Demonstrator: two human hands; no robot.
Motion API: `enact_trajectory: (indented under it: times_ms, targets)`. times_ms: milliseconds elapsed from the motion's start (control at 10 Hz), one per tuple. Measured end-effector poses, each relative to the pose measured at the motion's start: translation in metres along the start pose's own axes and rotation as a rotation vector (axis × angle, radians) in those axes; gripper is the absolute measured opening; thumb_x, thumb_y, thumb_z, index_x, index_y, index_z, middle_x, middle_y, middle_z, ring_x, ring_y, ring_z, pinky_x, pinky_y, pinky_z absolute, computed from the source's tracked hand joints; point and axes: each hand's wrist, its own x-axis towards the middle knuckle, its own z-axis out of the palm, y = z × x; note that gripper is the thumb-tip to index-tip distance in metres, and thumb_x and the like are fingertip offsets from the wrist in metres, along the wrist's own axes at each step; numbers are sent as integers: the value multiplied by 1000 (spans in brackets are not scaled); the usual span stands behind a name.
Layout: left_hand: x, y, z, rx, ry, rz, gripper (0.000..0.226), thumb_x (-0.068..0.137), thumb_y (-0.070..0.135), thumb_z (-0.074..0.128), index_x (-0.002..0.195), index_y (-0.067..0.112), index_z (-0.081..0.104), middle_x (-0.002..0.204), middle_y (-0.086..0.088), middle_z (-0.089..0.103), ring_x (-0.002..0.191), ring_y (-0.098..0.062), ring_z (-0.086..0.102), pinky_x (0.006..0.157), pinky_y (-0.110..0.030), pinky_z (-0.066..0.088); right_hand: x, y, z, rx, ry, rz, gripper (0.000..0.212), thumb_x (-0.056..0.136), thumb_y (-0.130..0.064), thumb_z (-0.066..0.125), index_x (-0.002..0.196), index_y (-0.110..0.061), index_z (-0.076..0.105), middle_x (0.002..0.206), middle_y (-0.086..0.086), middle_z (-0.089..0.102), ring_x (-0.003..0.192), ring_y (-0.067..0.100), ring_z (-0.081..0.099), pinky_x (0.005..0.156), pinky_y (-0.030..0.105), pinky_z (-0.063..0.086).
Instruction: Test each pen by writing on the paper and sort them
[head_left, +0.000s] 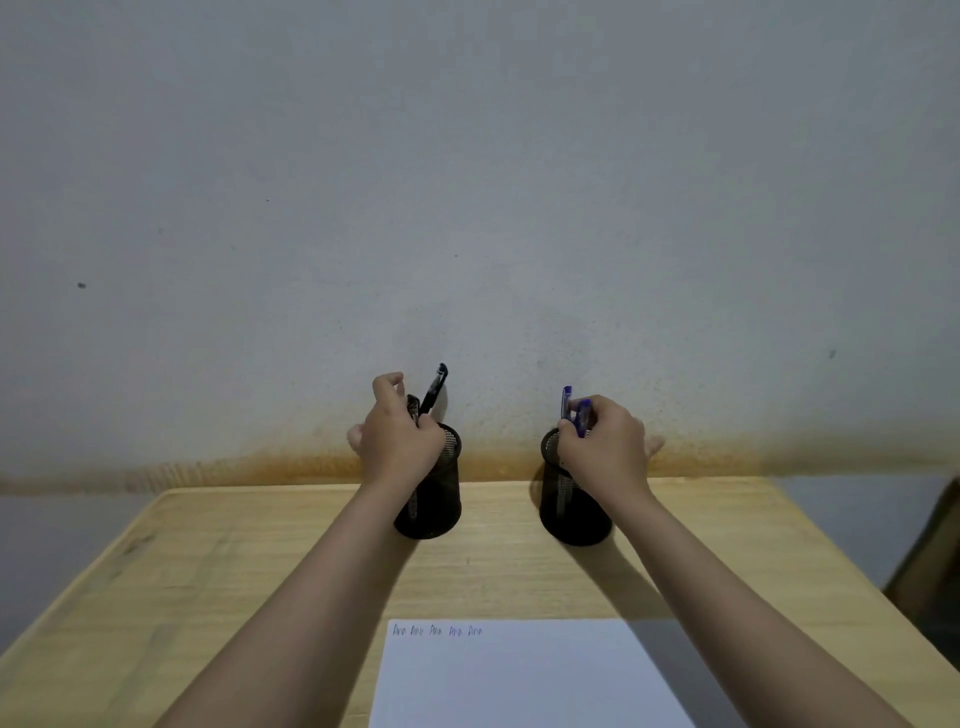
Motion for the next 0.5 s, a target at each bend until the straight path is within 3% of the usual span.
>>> enact_trajectory:
  times_ms: [100,200,400,500]
  targets:
    - [-1,-2,-3,79,99,-60,50,75,16,54,122,24,38,112,2,66,106,-22,56,94,-41,20,-2,-1,-10,-71,29,63,17,85,-20,58,100,-21,64,82,-2,64,120,35,42,111,63,-7]
    - [-3,-7,-6,70,146,-163,41,76,23,58,115,24,45,93,6,64,108,-27,51,97,-46,18,-1,4,-14,-84,40,115,21,83,-22,61,103,-18,63,100,6,64,120,39,41,110,66,2]
    - [-7,-10,-8,16,193,-333,40,79,31,60,115,18,49,122,-9,54,118,-32,47,104,-48,18,-2,16,-16,12,69,228,54,79,-25,68,126,-8,47,126,14,50,124,38,41,111,62,18]
    - [-9,-9,-8,-31,172,-367,51,81,34,60,125,16,43,131,-11,47,122,-33,44,107,-49,17,-1,20,-16,73,83,279,64,76,-28,70,127,-2,41,127,17,50,121,39,46,107,60,28]
